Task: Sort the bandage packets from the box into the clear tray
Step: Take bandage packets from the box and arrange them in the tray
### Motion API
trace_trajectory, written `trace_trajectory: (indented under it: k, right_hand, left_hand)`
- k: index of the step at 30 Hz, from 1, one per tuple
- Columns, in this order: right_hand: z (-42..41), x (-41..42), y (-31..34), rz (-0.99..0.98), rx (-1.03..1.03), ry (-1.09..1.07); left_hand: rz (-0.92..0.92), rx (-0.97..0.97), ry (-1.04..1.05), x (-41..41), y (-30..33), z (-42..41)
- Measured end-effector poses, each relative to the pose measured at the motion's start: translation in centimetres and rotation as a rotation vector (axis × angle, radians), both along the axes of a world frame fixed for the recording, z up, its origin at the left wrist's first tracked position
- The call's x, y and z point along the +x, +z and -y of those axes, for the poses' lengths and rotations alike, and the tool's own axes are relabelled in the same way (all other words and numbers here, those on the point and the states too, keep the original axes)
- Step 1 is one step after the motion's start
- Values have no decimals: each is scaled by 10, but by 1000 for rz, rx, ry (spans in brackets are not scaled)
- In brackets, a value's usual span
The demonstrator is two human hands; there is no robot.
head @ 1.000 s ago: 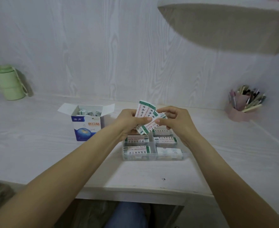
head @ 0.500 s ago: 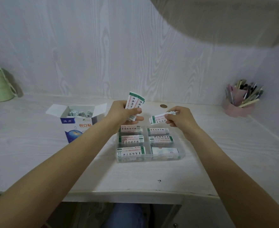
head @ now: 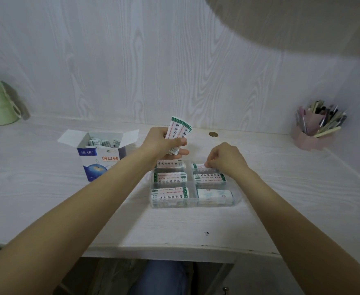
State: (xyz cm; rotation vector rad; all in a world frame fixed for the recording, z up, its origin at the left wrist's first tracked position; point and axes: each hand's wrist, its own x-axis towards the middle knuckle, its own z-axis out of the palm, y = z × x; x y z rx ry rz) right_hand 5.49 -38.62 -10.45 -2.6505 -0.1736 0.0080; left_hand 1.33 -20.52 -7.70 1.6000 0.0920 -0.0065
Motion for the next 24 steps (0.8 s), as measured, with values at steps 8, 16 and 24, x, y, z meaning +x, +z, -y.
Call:
trace_trajectory:
  k: [8, 16, 24]
  right_hand:
    - [-6, 0, 11, -6, 62, 17]
    - [-12, -23, 34, -39, 807, 89]
    - [-9, -22, 28, -30, 915, 31]
  left_hand:
    - [7, 33, -40, -5, 2, 5]
    - [35, 92, -154, -10, 5, 14]
    - [-14, 67, -162, -12, 4, 16]
